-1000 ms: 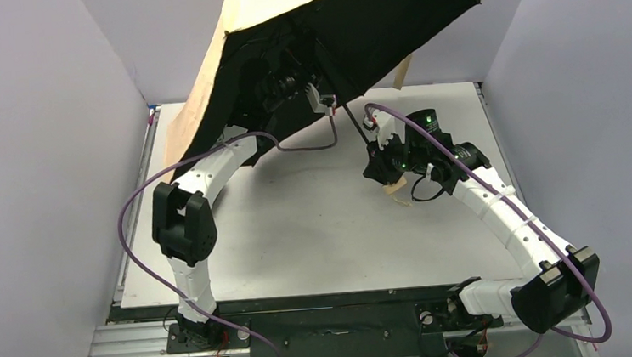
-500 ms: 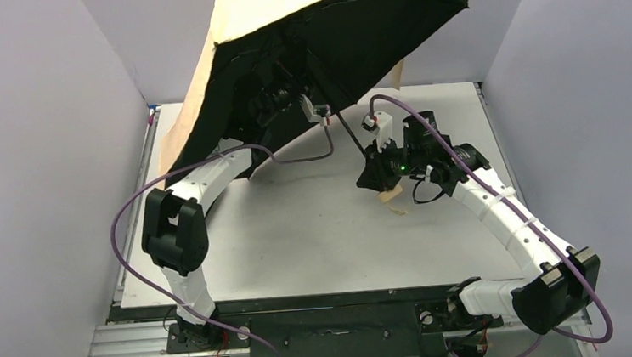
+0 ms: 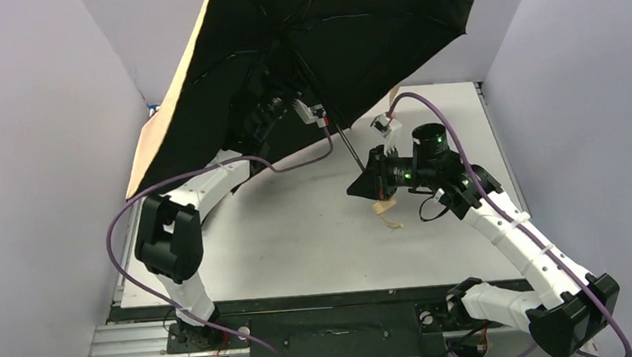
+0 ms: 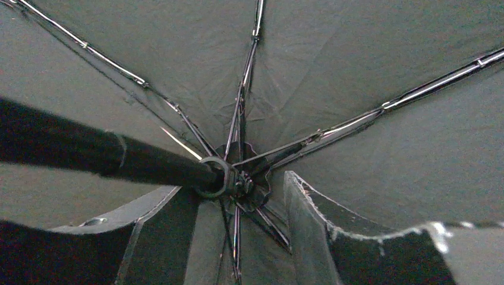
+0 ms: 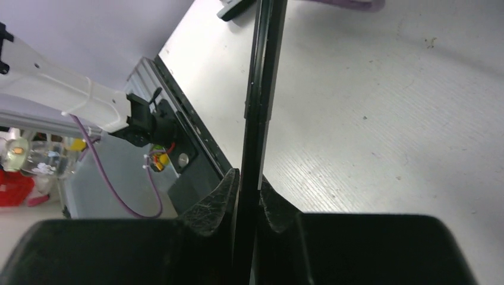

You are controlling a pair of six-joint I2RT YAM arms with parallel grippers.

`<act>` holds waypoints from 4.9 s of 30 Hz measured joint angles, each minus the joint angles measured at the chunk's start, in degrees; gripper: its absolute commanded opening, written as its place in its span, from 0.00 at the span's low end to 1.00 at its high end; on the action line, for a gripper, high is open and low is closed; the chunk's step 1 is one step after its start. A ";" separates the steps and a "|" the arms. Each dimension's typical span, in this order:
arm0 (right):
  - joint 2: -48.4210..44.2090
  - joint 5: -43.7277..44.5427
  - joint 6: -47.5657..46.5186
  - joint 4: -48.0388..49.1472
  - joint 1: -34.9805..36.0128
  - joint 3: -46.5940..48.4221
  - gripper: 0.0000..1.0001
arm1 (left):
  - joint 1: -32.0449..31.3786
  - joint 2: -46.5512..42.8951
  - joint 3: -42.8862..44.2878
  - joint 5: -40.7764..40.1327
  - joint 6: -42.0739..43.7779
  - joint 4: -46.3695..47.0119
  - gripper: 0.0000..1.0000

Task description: Open the umbrella

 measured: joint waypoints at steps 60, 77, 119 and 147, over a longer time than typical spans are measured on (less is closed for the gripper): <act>-14.56 39.43 24.11 53.66 -8.35 -37.44 0.07 | -12.52 -38.40 -25.83 -14.27 -49.59 -45.72 0.84; -8.61 39.41 17.73 61.79 -2.99 -40.44 0.35 | -12.46 -38.51 -25.88 -17.70 -51.28 -46.62 0.84; -30.73 37.27 5.42 11.58 -0.13 -30.16 0.93 | -8.87 -63.76 -43.78 -21.31 -61.00 -72.74 0.97; -46.51 52.13 -44.96 -13.40 -3.48 -27.98 0.96 | 15.23 -58.07 -36.09 -28.92 -86.60 -86.58 0.97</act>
